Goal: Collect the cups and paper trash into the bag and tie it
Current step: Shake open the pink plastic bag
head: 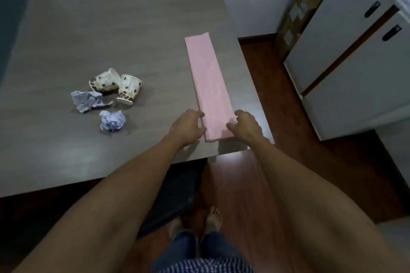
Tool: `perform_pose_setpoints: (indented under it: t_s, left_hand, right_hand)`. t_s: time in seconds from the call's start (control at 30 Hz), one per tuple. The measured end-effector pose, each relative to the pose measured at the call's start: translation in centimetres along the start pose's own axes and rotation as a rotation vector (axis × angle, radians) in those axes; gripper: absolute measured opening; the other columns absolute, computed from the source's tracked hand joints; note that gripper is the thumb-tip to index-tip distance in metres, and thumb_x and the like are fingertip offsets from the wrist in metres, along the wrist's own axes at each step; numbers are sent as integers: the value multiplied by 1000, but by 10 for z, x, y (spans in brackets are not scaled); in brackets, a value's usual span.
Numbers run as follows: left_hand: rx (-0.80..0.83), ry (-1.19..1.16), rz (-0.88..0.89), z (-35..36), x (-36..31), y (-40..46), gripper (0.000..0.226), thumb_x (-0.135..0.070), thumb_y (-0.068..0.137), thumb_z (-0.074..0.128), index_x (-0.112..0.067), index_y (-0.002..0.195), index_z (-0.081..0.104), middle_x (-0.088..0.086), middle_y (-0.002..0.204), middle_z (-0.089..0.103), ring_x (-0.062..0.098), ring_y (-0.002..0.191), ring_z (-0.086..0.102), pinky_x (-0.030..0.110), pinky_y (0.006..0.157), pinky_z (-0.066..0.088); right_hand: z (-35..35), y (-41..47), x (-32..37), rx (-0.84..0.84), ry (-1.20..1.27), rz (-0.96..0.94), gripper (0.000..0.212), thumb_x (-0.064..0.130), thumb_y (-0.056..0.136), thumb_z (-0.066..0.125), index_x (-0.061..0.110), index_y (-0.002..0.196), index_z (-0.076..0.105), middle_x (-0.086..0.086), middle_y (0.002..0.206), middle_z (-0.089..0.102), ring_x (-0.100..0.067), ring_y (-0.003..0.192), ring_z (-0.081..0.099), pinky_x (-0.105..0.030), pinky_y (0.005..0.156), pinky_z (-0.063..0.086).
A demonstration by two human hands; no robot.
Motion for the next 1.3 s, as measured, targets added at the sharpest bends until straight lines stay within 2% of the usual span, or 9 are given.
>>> perform_pose_setpoints:
  t_s: [0.2,0.3,0.4,0.57,0.73,0.93,1.13,1.23,1.3]
  left_hand:
    - [96,91,-18,46,-3,-4,63,-34,83,76,-16,140,56,8,123,46,28,107,58,40,93,51]
    - [18,90,-19,53,5,-2,38,-27,90,69,-15,126,66,10,118,49,31,105,58,40,90,51]
    - [-156,5,-35,43,6,-2,17,-22,96,61,-13,100,75,9,105,59,27,90,64,37,77,53]
    - [-337,-449,-176,-8,7,0,7,-11,86,76,-14,79,76,3,79,74,20,73,69,31,72,55]
    - [-507,-954,-269,-81,12,-1,18,-9,89,76,-9,74,66,9,72,71,12,57,66,28,57,58]
    - [-685,-1430,-379,-155,37,-13,4,-6,101,58,-6,97,57,14,82,68,21,64,68,33,55,60]
    - [-788,-1468,-404,-197,61,-33,12,-11,101,54,-1,105,58,13,88,65,23,71,65,37,64,57]
    - [-803,-1229,-347,-209,59,-40,29,-24,99,56,1,113,52,16,96,62,26,78,63,39,66,56]
    - [-798,-1115,-315,-215,48,-44,21,-26,102,55,-7,109,49,8,90,60,23,75,60,33,64,55]
  right_hand:
    - [33,4,-29,6,111,209,43,35,83,79,16,110,53,-5,108,63,-27,96,65,-47,86,59]
    - [38,5,-30,-56,228,178,18,27,91,69,10,94,65,-6,91,68,-26,85,67,-40,79,59]
    - [34,4,-15,-49,328,99,33,35,96,65,4,85,69,-8,78,68,-24,75,66,-35,71,55]
    - [-6,4,21,-81,539,19,49,44,92,71,0,73,67,-7,66,64,-16,60,59,-29,58,48]
    - [-50,5,64,-58,742,-119,59,37,77,88,12,56,39,-4,56,29,-16,52,29,-25,47,26]
    - [-71,25,77,-179,551,-63,41,30,87,74,11,64,46,-10,59,52,-35,61,66,-34,52,51]
    - [-80,25,92,-219,150,183,25,30,90,65,10,105,67,-15,110,68,-35,96,66,-46,87,57]
    - [-88,14,147,-281,215,-81,57,34,93,58,16,146,47,-11,152,44,-34,136,46,-53,112,38]
    - [-78,3,195,-103,326,-347,79,46,89,60,26,157,26,-3,163,33,-29,146,36,-56,118,31]
Point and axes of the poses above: each hand's wrist, its own y-axis towards the middle knuckle, its own z-axis out of the palm, x = y × z, the point moved 5 cm from there along y, towards the middle knuckle
